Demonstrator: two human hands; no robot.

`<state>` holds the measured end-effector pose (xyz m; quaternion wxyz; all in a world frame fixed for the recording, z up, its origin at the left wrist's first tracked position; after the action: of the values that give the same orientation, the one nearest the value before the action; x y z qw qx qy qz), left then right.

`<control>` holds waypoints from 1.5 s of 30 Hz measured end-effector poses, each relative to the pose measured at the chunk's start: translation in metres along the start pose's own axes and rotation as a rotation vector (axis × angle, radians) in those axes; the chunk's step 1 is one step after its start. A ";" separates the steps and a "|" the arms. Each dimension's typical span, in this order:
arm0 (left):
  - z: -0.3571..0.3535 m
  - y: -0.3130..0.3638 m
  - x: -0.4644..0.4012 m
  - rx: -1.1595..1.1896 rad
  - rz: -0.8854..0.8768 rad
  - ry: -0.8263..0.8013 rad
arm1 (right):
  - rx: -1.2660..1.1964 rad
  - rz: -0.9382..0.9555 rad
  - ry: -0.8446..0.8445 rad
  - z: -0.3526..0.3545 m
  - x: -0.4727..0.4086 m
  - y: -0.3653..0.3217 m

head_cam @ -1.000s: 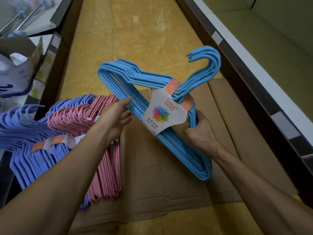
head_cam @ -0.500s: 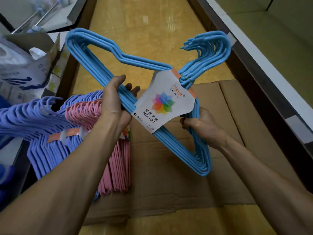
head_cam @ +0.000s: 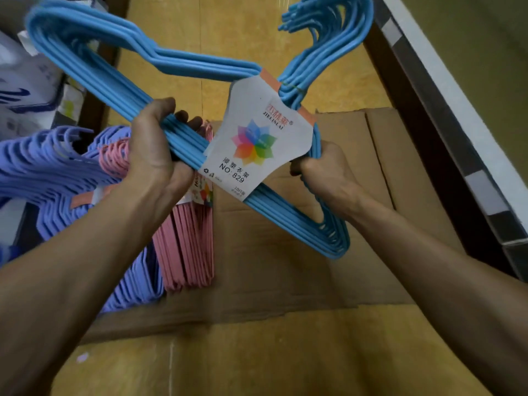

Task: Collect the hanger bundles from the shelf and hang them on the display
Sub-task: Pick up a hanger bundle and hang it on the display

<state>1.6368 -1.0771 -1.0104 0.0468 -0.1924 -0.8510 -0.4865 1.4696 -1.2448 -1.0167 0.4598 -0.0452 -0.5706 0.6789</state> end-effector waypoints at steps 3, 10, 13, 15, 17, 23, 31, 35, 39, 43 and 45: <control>-0.004 0.028 0.020 -0.021 0.031 0.026 | 0.012 -0.025 -0.015 0.007 0.025 -0.022; -0.073 0.170 0.089 -0.027 0.013 0.061 | 0.031 -0.009 0.017 0.062 0.125 -0.149; -0.126 0.254 0.113 -0.012 -0.007 0.048 | 0.076 0.032 -0.002 0.094 0.173 -0.236; -0.163 0.310 0.128 0.035 -0.010 0.035 | 0.092 0.064 -0.016 0.118 0.204 -0.295; -0.201 0.367 0.144 0.056 -0.014 0.039 | 0.083 0.091 -0.016 0.142 0.233 -0.354; -0.304 0.536 0.196 0.056 -0.059 0.018 | 0.034 0.108 -0.017 0.202 0.319 -0.513; -0.384 0.692 0.261 0.155 -0.082 -0.077 | 0.011 0.239 0.028 0.257 0.434 -0.664; -0.409 0.739 0.287 0.218 -0.106 -0.149 | -0.005 0.281 0.080 0.277 0.478 -0.708; -0.419 0.762 0.305 0.236 -0.118 -0.196 | 0.007 0.296 0.106 0.286 0.507 -0.726; -0.424 0.778 0.328 0.271 -0.127 -0.208 | -0.018 0.321 0.095 0.291 0.525 -0.736; -0.425 0.785 0.339 0.280 -0.138 -0.200 | -0.026 0.344 0.062 0.293 0.533 -0.740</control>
<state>1.5719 -0.9853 -0.0622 -0.0453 -0.1728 -0.9219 -0.3438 1.4164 -1.1542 -0.0653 0.3536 -0.1692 -0.5486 0.7385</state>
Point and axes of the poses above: each hand's wrist, its own x-axis away from the middle knuckle, its own z-axis out of the back of the hand, y = z × x, the point moved 8 cm from there along -x, towards the middle knuckle, and after that the axes turned 13 degrees about -z, right-handed, at the moved point
